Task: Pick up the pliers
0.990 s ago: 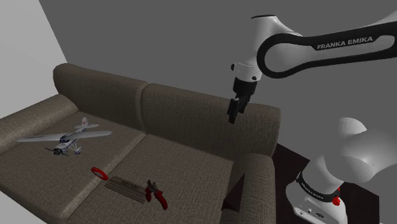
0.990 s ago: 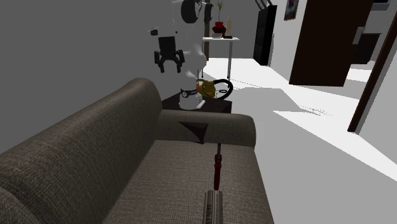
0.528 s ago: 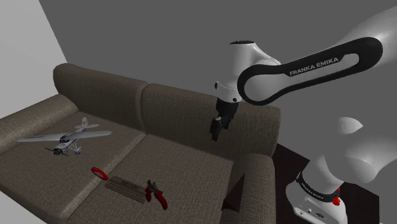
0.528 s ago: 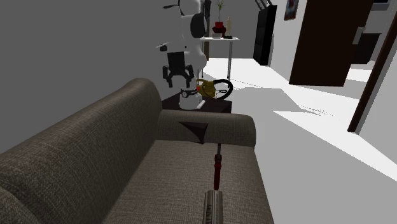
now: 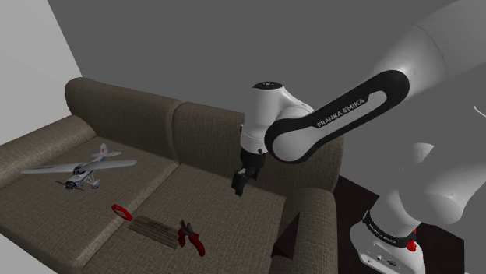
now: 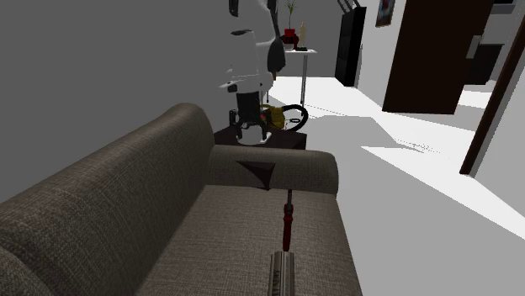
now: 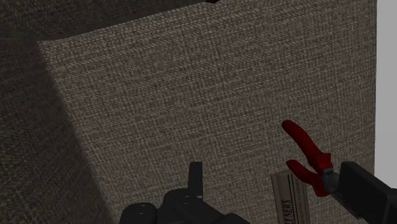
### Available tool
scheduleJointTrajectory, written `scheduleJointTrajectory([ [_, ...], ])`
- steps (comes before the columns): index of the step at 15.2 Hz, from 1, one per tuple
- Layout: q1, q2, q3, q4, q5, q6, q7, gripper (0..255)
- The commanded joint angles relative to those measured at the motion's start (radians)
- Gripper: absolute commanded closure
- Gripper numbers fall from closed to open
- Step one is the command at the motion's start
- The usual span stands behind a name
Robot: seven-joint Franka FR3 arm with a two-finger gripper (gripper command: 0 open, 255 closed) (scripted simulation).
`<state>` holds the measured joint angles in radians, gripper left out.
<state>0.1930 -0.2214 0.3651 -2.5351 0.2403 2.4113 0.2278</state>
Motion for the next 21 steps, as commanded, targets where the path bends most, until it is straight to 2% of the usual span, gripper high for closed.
scheduleJointTrajectory([
  [1,0.000,0.084,0.025,0.024,-0.021,0.070,0.033,0],
  [4,0.007,0.206,0.056,0.074,-0.079,0.151,0.104,0],
  [8,0.039,0.372,0.064,0.161,-0.197,0.238,0.223,0],
  [14,0.154,0.606,-0.001,0.330,-0.358,0.316,0.380,0],
  [17,0.219,0.717,-0.040,0.432,-0.407,0.335,0.432,0],
  [21,0.238,0.760,-0.060,0.446,-0.423,0.364,0.443,0],
])
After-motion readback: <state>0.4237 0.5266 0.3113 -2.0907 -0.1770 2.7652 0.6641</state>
